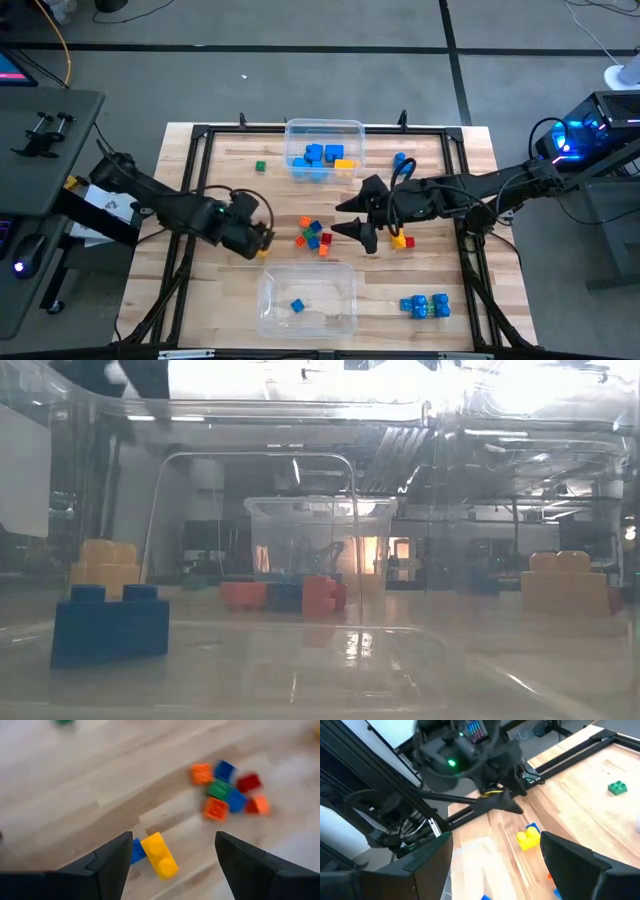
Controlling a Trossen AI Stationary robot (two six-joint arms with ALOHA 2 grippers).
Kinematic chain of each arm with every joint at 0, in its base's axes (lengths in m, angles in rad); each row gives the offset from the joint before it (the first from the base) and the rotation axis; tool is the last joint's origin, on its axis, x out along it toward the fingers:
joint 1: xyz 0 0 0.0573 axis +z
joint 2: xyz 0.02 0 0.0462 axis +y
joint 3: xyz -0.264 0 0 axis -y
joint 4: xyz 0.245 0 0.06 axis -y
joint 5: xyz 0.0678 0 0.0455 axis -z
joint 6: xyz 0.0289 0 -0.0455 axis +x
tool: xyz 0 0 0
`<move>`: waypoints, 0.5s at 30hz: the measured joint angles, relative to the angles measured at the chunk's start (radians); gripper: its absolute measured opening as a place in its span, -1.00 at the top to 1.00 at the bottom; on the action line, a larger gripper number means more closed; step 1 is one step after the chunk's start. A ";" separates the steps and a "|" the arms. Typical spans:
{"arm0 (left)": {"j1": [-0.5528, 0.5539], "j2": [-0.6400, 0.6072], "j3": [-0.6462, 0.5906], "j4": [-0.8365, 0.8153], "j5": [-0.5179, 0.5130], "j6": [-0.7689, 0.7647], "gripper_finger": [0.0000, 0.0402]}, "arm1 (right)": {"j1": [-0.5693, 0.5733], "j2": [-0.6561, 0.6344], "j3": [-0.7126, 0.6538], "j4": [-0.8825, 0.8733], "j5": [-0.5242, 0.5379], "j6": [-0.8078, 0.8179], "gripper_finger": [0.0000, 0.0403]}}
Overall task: Sort blocks by size
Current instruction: Put the large yellow game piece into the top transparent bin
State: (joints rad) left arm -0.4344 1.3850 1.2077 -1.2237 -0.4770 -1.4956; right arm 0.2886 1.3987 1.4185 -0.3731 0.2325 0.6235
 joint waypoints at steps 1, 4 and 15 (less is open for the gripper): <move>0.005 0.002 -0.031 0.020 0.001 -0.063 -0.32 | 0.000 0.000 0.000 -0.005 0.000 0.001 -0.47; 0.009 0.024 -0.134 0.126 0.061 -0.184 -0.28 | 0.000 0.000 0.000 -0.005 0.000 0.005 -0.47; -0.004 0.032 -0.332 0.383 0.152 -0.349 -0.26 | -0.006 0.000 0.000 -0.004 0.023 0.005 -0.47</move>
State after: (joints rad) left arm -0.4382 1.4165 0.8756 -0.8409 -0.3246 -1.8445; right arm 0.2831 1.3989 1.4185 -0.3775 0.2552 0.6285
